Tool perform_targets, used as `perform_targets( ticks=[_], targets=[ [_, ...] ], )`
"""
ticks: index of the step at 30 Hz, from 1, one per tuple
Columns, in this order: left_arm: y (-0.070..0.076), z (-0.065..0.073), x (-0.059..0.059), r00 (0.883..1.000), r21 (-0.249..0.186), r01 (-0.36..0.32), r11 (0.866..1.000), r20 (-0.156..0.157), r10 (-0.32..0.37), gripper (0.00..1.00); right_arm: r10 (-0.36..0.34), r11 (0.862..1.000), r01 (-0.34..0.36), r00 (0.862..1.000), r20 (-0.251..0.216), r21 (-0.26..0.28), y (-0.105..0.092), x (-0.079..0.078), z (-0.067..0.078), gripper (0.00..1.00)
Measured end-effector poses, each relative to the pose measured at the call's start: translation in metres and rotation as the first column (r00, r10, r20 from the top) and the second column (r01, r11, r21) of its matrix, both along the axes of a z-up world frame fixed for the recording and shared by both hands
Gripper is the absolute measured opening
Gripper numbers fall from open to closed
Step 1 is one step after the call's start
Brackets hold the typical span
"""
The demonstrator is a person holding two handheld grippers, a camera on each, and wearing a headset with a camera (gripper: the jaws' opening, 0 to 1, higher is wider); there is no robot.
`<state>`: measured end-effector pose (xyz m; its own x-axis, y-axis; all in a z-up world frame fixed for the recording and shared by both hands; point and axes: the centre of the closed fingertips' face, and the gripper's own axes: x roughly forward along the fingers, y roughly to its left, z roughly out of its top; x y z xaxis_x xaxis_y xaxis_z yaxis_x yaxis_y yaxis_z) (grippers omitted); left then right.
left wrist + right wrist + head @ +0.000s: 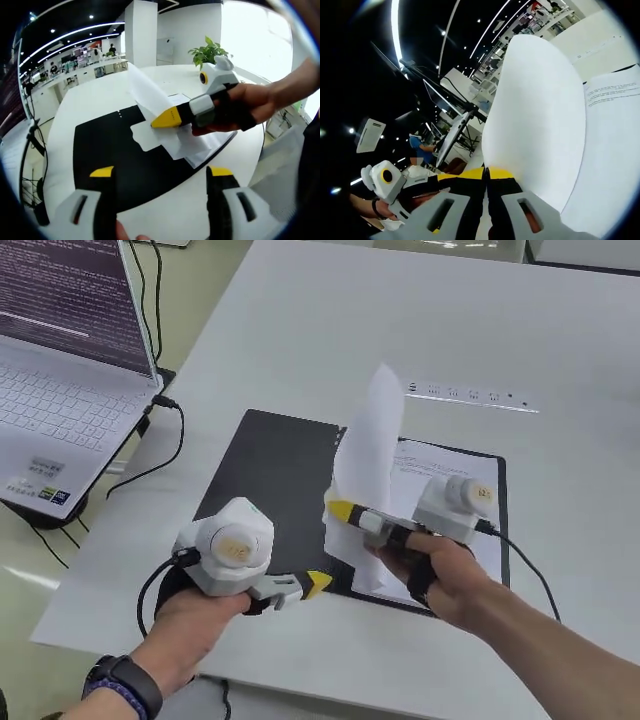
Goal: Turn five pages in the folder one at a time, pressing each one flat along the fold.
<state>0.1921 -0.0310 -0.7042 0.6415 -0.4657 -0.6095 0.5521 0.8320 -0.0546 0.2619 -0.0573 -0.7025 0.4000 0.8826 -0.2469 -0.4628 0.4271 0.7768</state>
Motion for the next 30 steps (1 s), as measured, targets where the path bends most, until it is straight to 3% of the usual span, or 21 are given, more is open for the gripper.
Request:
perform_targets(
  ticks=[18,30],
  targets=[
    [0.025,-0.005,-0.004,0.998,-0.02,-0.066,0.998,-0.015,0.065,0.71,0.002,1.0,-0.003,0.999,-0.054,-0.002,0.035,0.004,-0.014,0.0],
    [0.037,-0.001,-0.005,0.995,-0.028,-0.102,0.994,-0.009,0.101,0.7,0.006,0.999,-0.01,0.993,-0.12,-0.034,0.054,0.005,-0.042,0.0]
  ],
)
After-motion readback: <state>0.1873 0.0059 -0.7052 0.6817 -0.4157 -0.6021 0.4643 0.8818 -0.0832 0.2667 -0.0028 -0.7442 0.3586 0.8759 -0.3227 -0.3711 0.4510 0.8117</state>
